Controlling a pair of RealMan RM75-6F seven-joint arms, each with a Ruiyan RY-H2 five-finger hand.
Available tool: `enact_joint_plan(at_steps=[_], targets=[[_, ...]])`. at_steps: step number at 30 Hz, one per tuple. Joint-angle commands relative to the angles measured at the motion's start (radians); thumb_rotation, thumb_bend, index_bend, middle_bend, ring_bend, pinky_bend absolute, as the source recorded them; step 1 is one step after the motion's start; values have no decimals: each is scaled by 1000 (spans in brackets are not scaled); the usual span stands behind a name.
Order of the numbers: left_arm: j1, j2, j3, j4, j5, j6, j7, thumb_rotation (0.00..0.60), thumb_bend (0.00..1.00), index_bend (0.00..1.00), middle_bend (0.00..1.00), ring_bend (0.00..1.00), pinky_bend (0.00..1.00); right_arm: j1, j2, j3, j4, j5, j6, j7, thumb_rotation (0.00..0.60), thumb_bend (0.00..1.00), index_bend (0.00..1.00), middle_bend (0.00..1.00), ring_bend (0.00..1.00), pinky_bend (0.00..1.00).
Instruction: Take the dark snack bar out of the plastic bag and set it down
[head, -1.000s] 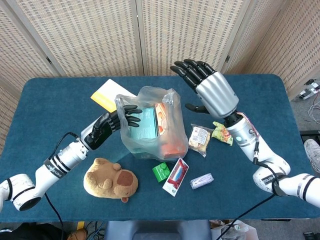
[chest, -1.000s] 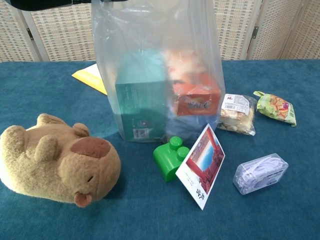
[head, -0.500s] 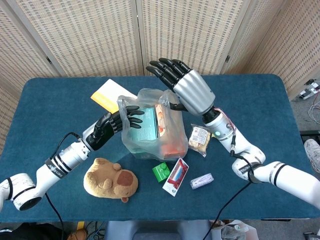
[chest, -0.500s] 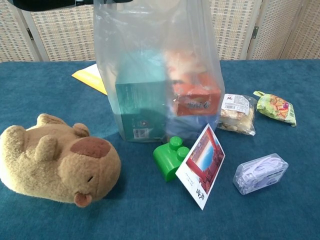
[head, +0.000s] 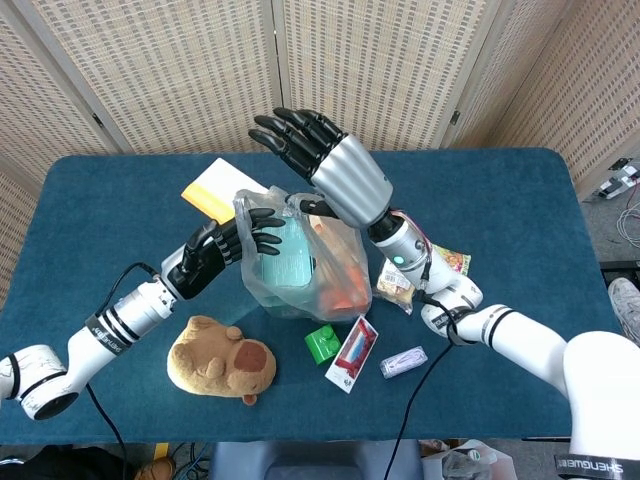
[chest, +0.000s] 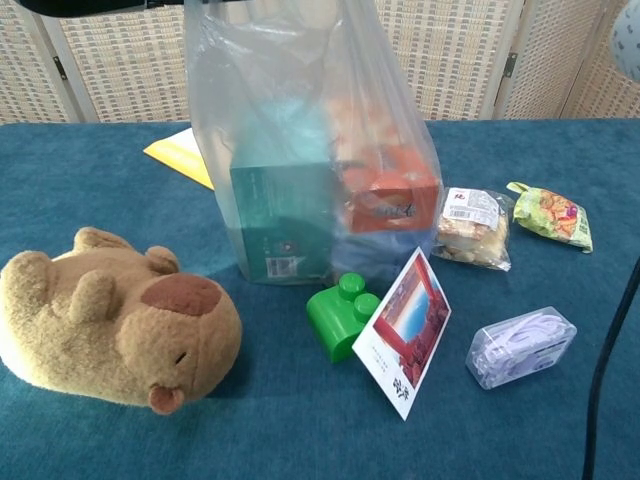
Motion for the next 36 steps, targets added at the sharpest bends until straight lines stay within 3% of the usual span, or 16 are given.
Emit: enact_joint_plan(at_steps=[1,13,36], targets=[[2,6,0,-3,2,5,-9,76,222,130,147,189,191,-1,3,13,-40,19,21,-11,600,2,106,145,115,208],[-7,24,6,-34,42,26,-64,75,221,130,149,188,191,-24,71,41,-275,99,-3,-187,600,0,0,99,35,120],[-56,-2,4,-25,54,36,-90,15,222,140,178,188,183,-6,86,46,-353,141,-47,-241,600,0,0,44,0,59]])
